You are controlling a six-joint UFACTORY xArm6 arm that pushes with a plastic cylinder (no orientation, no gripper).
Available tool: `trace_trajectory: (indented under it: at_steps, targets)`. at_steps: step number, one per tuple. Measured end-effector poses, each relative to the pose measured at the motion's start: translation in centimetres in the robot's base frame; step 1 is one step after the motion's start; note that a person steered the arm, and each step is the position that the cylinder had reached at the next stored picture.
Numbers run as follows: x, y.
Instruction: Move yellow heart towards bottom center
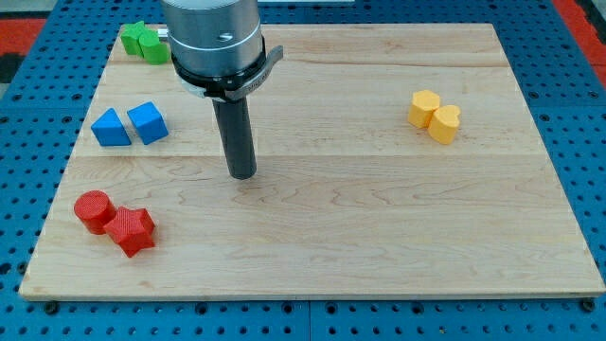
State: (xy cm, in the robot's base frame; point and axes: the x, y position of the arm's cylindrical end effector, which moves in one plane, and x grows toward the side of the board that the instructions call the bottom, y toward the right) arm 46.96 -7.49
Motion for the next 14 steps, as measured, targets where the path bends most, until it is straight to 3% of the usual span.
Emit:
trace_trajectory:
  at_steps: [2, 3, 4, 5, 6, 7, 8, 9, 10, 12, 13, 14]
  targets:
    - [0.1, 0.0]
    - [2.6, 6.2]
    - [4.0, 16.5]
    - [3.2, 25.4]
    - [-2.7, 34.1]
    - [-9.5, 31.4]
    - [-8.0, 25.0]
    - [-2.2, 22.7]
    - [-4.5, 25.5]
    - [-7.4, 20.8]
    - [-3.1, 20.4]
    - [-2.8, 19.8]
